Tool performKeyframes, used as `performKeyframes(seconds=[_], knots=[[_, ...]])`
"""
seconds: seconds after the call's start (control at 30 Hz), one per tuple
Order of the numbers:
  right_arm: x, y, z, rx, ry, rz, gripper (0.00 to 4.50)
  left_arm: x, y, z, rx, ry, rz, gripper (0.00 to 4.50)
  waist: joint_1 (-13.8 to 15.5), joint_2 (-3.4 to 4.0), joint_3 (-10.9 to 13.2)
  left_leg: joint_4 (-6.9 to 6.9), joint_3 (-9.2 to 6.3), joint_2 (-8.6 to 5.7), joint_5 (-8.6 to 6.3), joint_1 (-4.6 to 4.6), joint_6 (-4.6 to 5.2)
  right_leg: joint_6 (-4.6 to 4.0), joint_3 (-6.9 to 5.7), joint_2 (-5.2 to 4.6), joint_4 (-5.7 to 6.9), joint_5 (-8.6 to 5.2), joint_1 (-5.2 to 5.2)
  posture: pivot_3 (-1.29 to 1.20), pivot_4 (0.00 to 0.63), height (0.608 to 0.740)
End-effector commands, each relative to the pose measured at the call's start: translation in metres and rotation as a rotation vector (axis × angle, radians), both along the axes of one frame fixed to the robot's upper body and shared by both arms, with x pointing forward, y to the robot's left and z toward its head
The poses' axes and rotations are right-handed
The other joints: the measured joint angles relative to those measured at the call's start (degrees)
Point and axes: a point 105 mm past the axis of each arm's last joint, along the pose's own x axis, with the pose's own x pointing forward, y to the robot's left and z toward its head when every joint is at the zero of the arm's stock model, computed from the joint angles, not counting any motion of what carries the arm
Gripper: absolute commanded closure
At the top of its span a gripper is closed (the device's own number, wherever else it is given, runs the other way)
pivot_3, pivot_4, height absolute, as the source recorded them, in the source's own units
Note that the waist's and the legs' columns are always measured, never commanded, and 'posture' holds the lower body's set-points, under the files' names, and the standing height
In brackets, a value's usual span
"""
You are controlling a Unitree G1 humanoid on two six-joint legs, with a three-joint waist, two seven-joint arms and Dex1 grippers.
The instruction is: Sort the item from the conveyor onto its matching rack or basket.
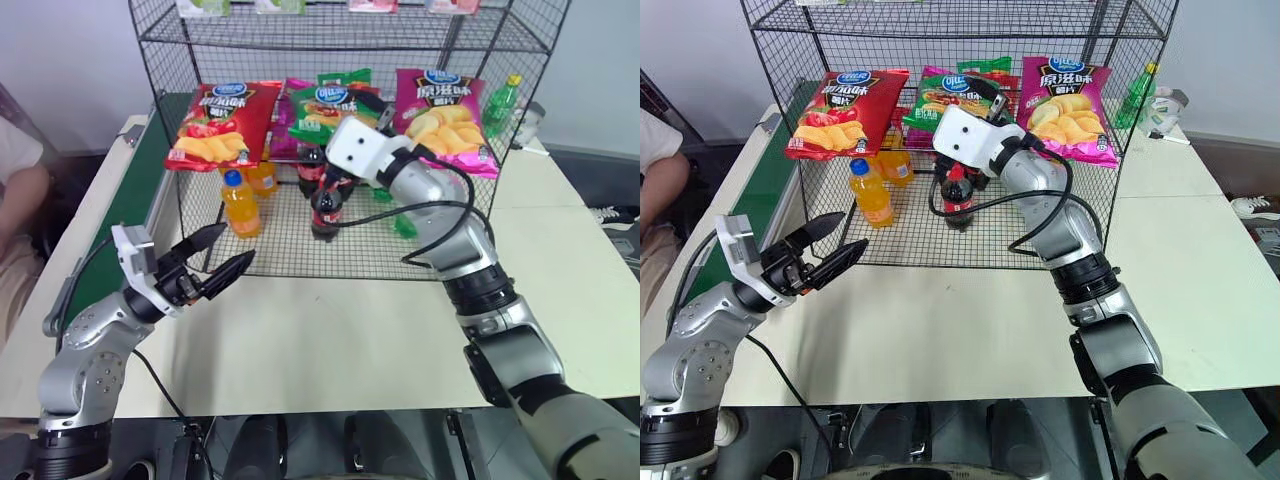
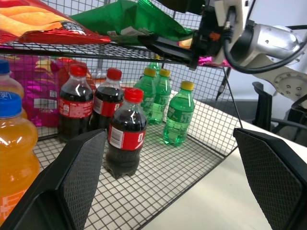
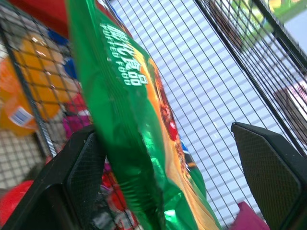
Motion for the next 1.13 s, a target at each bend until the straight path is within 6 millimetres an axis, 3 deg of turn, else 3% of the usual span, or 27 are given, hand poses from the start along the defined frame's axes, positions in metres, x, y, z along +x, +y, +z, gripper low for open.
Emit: performKeyframes(seconds=[0.03, 0.13, 0.3, 0.43, 0.57, 0.7, 0.87, 1.0, 1.13], knots=[[-0.017, 0.003, 0.024, 0.138, 0.0, 0.103, 0.31, -0.004, -0.003, 0.009, 0.012, -0.05, -0.002, 0.0, 0.13, 0.0, 0.0, 0.0, 0.0, 0.0, 0.0, 0.0, 0.0, 0.0, 0.0, 0.0, 0.0, 0.0, 0.0, 0.0, 0.15, 0.739], [-0.03, 0.002, 0.026, 0.158, 0.036, 0.167, 0.31, -0.004, 0.0, 0.008, 0.026, -0.042, 0.01, 0.0, 0.13, 0.0, 0.0, 0.0, 0.0, 0.01, 0.0, -0.07, 0.0, 0.0, 0.0, 0.01, 0.02, 0.0, -0.09, 0.0, 0.15, 0.739], [-0.038, -0.029, 0.034, 0.21, 0.059, 0.169, 0.31, -0.004, 0.011, 0.007, 0.039, -0.027, 0.046, 0.0, 0.35, 0.0, 0.0, 0.02, -0.01, -0.01, -0.01, -0.17, 0.01, 0.0, -0.01, -0.03, 0.06, 0.0, -0.18, 0.0, 0.15, 0.739], [-0.084, -0.021, 0.028, 0.396, 0.305, 0.511, 0.31, -0.009, 0.023, 0.003, 0.085, 0.001, 0.081, 0.0, 0.16, 0.0, 0.0, -0.02, -0.01, 0.01, -0.01, -0.17, 0.03, 0.0, -0.01, -0.03, 0.06, 0.0, -0.2, 0.0, 0.15, 0.739], [-0.109, -0.036, 0.015, 0.456, 0.471, 0.608, 0.31, -0.007, 0.045, 0.005, 0.139, 0.026, 0.165, 0.0, 0.24, 0.01, 0.01, -0.08, -0.05, 0.06, -0.02, -0.17, 0.03, -0.01, -0.03, 0.02, 0.05, 0.0, -0.18, 0.0, 0.15, 0.739], [-0.134, -0.053, -0.007, 0.495, 0.667, 0.666, 0.31, -0.005, 0.061, 0.009, 0.202, 0.06, 0.239, 0.0, 0.63, 0.0, 0.0, -0.05, -0.12, 0.01, -0.04, -0.13, 0.06, -0.01, -0.12, -0.08, -0.06, 0.0, -0.04, 0.0, 0.15, 0.739], [-0.159, -0.083, -0.048, 0.426, 0.875, 0.647, 0.31, -0.014, 0.079, 0.001, 0.269, 0.102, 0.272, 0.0, 0.53, 0.0, 0.0, -0.1, -0.13, -0.01, -0.11, -0.1, 0.18, -0.01, -0.14, -0.09, -0.36, 0.0, 0.13, 0.0, 0.15, 0.739], [-0.161, -0.109, -0.081, 0.339, 0.943, 0.539, 0.31, -0.022, 0.096, -0.01, 0.284, 0.153, 0.284, 0.0, 0.31, 0.0, 0.0, -0.1, -0.12, 0.0, -0.11, -0.08, 0.2, -0.01, -0.14, -0.07, -0.38, 0.0, 0.13, 0.0, 0.15, 0.739], [-0.161, -0.127, -0.101, 0.299, 0.965, 0.48, 0.31, -0.026, 0.115, -0.019, 0.329, 0.169, 0.325, 0.0, 0.36, 0.0, 0.0, -0.09, -0.08, -0.02, -0.11, 0.03, 0.2, -0.01, -0.13, -0.06, -0.38, -0.01, 0.23, 0.0, 0.15, 0.739]])
